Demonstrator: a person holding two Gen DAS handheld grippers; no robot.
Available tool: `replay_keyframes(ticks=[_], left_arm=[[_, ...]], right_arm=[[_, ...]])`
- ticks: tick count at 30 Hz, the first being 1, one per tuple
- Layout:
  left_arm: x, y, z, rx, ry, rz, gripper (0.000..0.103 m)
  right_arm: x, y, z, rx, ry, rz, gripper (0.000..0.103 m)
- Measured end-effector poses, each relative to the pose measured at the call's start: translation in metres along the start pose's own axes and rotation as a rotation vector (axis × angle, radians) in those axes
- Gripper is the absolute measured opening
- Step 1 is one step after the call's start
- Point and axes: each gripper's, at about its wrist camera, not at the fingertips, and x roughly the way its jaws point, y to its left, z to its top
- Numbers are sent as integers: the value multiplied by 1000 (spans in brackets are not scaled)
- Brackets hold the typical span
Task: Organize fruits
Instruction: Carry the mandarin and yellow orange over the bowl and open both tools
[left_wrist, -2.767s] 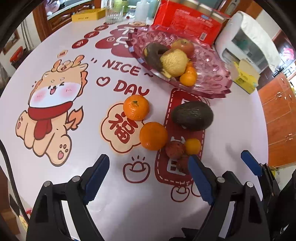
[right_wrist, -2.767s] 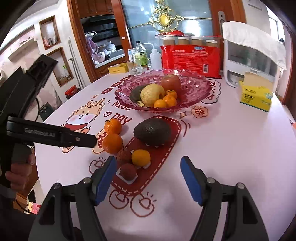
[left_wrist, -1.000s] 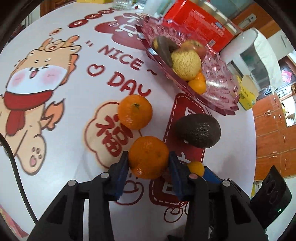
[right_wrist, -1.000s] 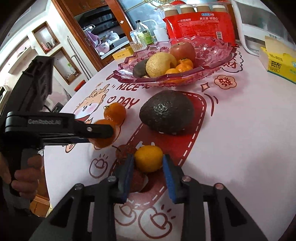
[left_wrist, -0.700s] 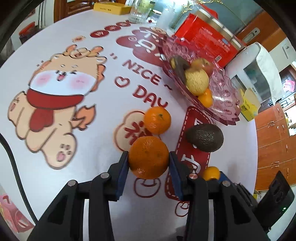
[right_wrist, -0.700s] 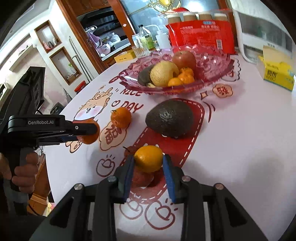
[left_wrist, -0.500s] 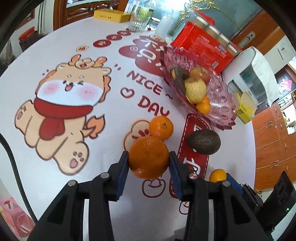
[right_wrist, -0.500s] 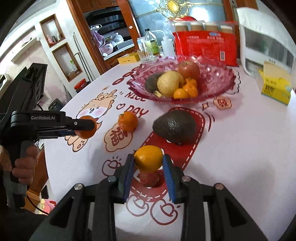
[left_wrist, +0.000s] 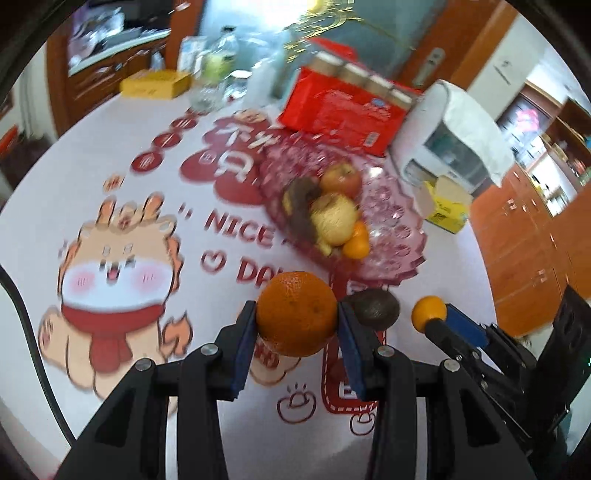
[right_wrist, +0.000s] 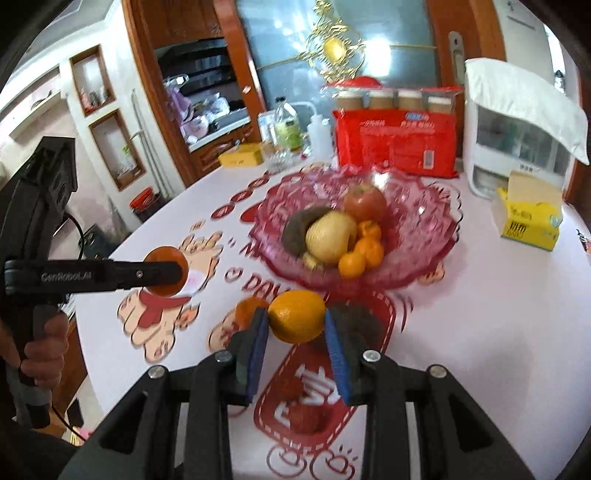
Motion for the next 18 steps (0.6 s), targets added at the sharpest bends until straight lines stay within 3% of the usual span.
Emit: replay_keyframes(ticks=[10, 18], left_arm=[[1, -29, 62, 172, -48, -75, 41], [35, -51, 82, 256, 3, -144, 41]], right_arm=[[7, -15, 43, 31, -69, -112, 32], [20, -44, 60, 117, -76, -210, 32]])
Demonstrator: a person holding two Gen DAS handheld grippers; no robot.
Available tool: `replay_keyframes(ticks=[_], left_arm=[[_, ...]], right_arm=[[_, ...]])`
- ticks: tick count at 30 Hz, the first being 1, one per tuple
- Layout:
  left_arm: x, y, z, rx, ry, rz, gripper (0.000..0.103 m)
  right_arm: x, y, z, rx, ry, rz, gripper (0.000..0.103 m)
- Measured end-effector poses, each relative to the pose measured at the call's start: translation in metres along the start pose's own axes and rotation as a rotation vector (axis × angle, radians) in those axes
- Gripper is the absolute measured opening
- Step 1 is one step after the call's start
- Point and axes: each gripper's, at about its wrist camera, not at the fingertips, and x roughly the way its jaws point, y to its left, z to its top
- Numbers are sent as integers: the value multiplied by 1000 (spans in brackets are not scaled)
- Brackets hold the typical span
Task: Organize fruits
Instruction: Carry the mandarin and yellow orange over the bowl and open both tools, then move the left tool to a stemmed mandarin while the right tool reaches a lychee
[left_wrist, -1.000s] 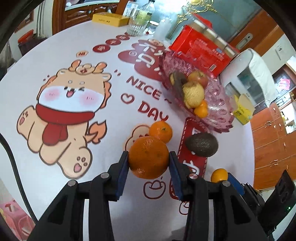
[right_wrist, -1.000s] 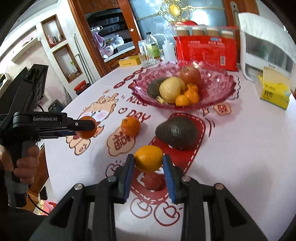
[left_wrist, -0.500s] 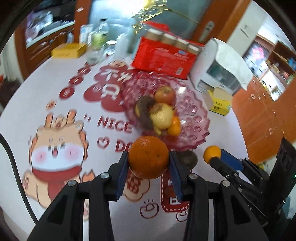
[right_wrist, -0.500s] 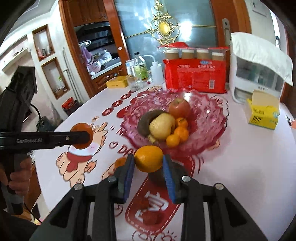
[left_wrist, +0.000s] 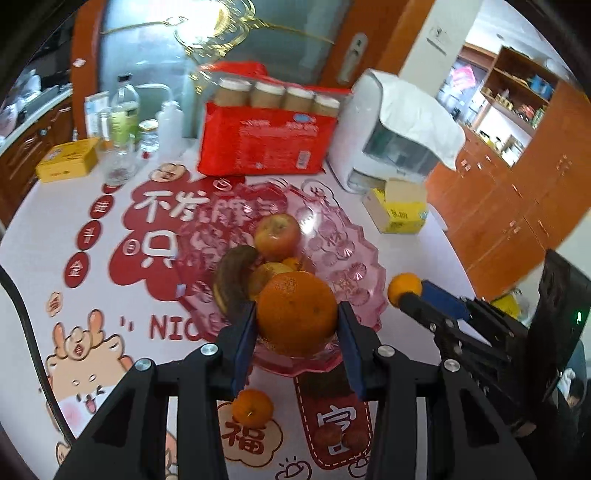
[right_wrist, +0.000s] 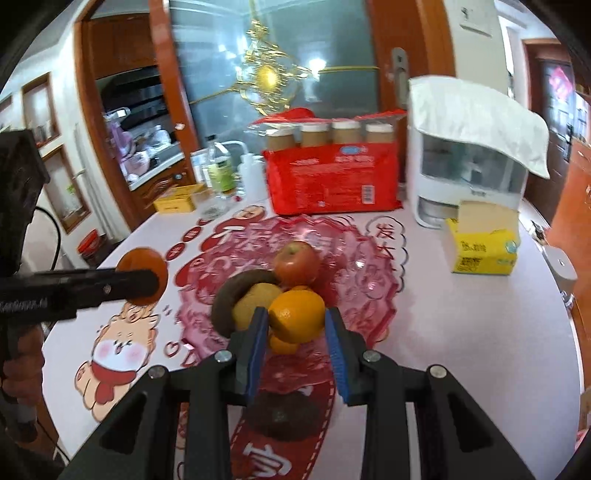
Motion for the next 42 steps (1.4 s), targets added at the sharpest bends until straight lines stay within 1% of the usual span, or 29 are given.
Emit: replay_keyframes(ticks=[3, 8, 13, 14, 15, 16, 17, 21, 26, 31, 34, 39, 40, 42], left_arm=[[16, -4, -1, 20, 41, -33, 41], [43, -9, -2, 31, 101, -53, 41], [60, -7, -5, -4, 140, -51, 41], [59, -6, -6, -11, 139, -56, 44], [58, -6, -5, -12, 132, -60, 46], [55, -5, -5, -13, 123, -60, 54], [51, -5, -5, -16, 109, -54, 60], [39, 1, -5, -47, 88, -31, 61], [21, 10, -12, -97, 78, 25, 62], [0, 14, -24, -126, 64, 74, 62], [-11, 12, -36, -130, 50, 86, 63], [-23, 3, -68, -150, 52, 112, 67], [-25, 1, -74, -155, 53, 113, 71], [-29, -3, -88, -166, 56, 133, 76]], right_arm=[[11, -8, -2, 32, 35, -21, 32], [25, -17, -7, 81, 70, -22, 32], [33, -20, -11, 118, 96, -7, 32], [33, -20, -11, 118, 98, -7, 32], [34, -20, -11, 116, 99, -10, 33], [34, -20, -11, 115, 99, -13, 33], [34, -20, -11, 116, 101, -15, 33], [30, -22, -12, 144, 108, -7, 33], [17, -24, -18, 176, 105, 16, 35], [1, -24, -36, 183, 145, 55, 35], [-10, -28, -51, 219, 167, 79, 35], [-28, -29, -74, 218, 198, 108, 35], [-31, -29, -78, 212, 206, 114, 35], [-36, -27, -88, 187, 225, 124, 35]])
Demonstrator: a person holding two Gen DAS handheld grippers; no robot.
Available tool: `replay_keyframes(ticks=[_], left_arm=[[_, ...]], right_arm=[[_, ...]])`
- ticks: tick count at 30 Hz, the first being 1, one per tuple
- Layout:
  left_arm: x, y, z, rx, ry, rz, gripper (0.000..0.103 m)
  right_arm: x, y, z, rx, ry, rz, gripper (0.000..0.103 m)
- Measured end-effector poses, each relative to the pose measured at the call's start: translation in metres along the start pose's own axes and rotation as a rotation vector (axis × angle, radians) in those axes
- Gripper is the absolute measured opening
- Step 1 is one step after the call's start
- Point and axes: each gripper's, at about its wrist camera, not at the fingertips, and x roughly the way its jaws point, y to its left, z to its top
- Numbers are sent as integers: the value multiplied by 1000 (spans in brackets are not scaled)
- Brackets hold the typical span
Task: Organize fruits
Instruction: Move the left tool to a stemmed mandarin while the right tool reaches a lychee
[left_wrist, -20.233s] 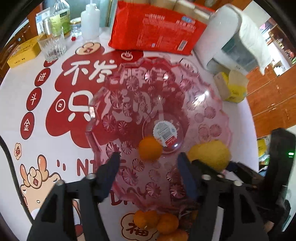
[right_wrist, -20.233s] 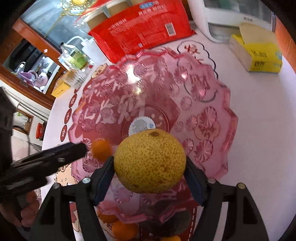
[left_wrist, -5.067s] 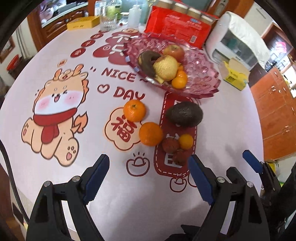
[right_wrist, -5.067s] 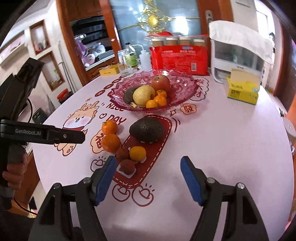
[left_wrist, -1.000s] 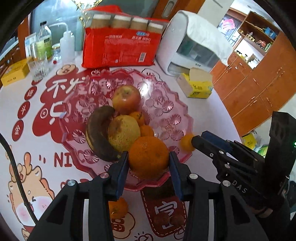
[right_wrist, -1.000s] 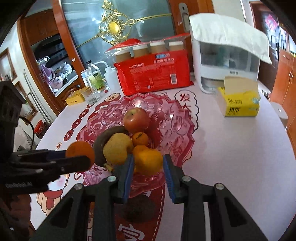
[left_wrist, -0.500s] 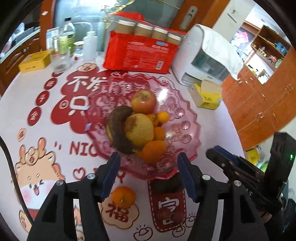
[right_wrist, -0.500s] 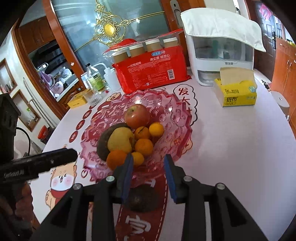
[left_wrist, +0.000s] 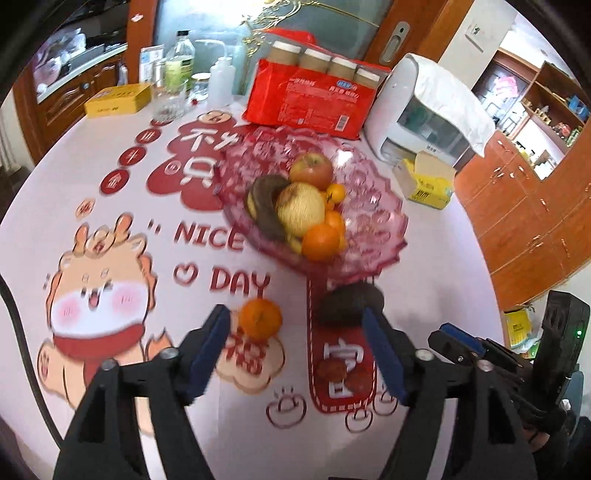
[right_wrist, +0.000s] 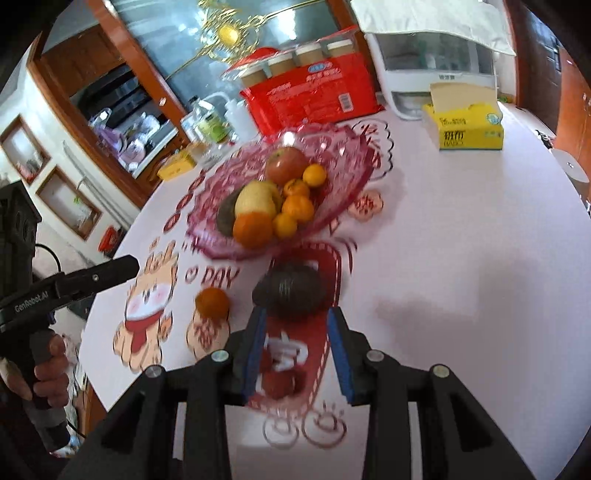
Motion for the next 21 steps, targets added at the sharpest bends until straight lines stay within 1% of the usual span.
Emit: replay_keyframes(ticks=[4, 7, 10, 13, 16, 17, 19, 21], left_arm=[[-8, -1, -27, -27, 7, 42, 77], [-12, -1, -41, -50, 10, 73, 77], [-15, 1, -54, -66, 12, 112, 78], [-16, 4, -61, -78, 22, 148, 80], [-16, 7, -65, -82, 49, 175, 82], [-15, 9, -65, -81, 59, 176, 84], [-10, 10, -65, -63, 86, 175, 84], [-3, 11, -63, -40, 116, 182, 85]], right_arm=[[-5, 1, -15, -43, 39, 31, 35], [-8, 2, -24, -69, 60, 60, 35], [-10, 3, -34, -98, 77, 71, 35], [-7, 3, -42, -115, 105, 80, 35], [-2, 3, -49, -107, 134, 84, 35], [0, 3, -52, -100, 142, 87, 35], [3, 4, -57, -93, 146, 83, 35], [8, 8, -63, -91, 149, 60, 35]])
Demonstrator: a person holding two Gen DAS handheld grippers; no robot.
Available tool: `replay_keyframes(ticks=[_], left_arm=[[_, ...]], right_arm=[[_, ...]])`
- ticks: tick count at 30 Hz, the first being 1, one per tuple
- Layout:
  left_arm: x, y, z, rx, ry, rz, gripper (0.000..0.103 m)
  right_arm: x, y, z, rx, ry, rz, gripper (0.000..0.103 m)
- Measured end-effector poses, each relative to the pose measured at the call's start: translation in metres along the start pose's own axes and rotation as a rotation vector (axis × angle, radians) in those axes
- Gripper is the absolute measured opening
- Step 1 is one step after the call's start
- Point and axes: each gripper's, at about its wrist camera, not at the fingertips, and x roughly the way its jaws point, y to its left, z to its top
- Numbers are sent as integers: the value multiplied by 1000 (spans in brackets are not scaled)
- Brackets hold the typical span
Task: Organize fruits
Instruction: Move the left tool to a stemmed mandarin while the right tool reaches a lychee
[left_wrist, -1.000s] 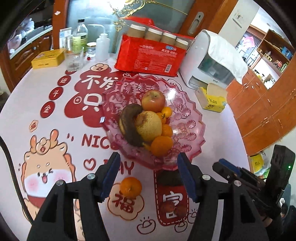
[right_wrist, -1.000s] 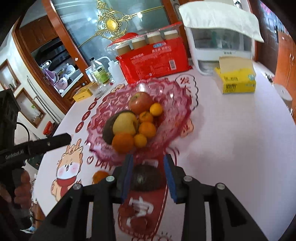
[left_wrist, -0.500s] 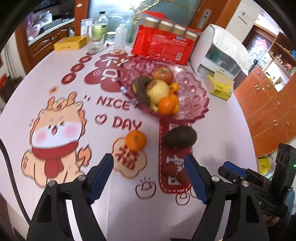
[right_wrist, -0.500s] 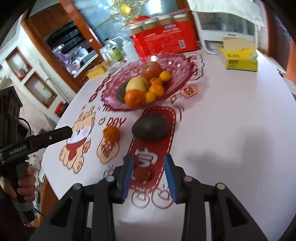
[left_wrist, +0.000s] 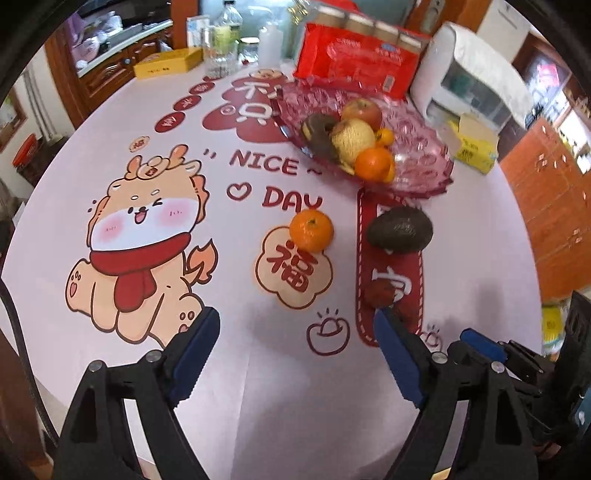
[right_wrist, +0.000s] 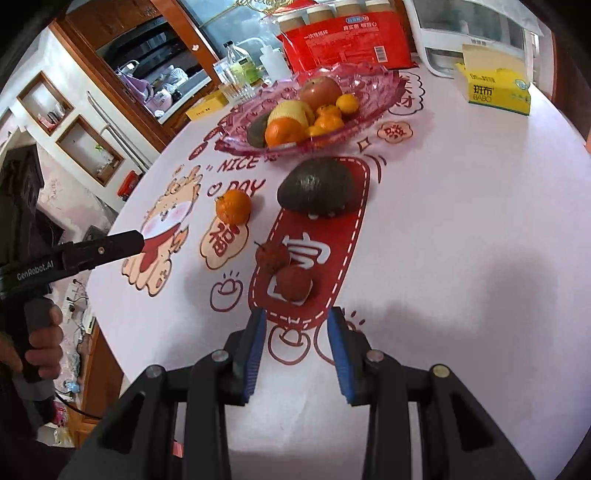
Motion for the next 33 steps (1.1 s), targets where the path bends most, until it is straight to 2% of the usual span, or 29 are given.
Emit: replay_keyframes(ticks=[4, 7, 12, 24, 30, 33], left_arm=[[15, -2, 8, 44, 51, 21, 85], [28, -3, 16, 75, 89, 23, 85], [44, -5, 35, 162, 126, 26, 85], [85, -16, 78, 320, 177, -58, 85], [107, -18, 84, 347, 212, -119, 85], [113, -17, 82, 342, 199, -129, 85]], right_arm=[[8, 7, -6, 25, 8, -27, 35], [15, 15, -10, 18, 14, -71, 42], [23, 25, -10, 38, 4, -133, 44], [45, 43, -6, 112, -30, -277, 45], [56, 55, -2, 118, -66, -350, 45], [61, 56, 1, 111, -82, -382, 45]])
